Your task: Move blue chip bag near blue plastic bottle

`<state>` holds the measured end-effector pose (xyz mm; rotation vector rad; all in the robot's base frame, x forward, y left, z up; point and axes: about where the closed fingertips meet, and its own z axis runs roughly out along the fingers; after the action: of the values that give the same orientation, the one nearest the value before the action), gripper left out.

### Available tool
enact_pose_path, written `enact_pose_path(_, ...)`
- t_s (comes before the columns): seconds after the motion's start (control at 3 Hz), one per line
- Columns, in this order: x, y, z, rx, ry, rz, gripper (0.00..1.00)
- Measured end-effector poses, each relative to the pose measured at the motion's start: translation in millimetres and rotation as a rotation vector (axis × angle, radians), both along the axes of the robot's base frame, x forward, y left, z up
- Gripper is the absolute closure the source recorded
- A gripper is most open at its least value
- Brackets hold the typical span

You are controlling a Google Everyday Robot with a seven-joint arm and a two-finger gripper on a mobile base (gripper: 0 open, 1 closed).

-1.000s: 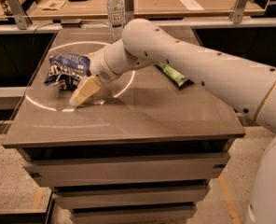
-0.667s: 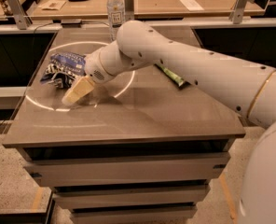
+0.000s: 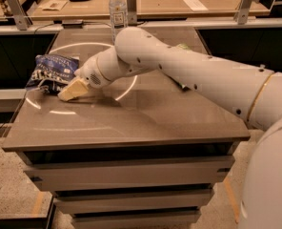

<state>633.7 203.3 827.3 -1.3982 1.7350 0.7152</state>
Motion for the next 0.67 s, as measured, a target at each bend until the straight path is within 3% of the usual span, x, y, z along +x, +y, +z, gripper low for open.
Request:
enact_pose_path(0.33,-1.6,0.5,-1.7,0.008,0.005,-0.019,0.64)
enact_pose_path(0.67,-1.6,0.5,-1.0,0.008,0.005,-0.019,0.96)
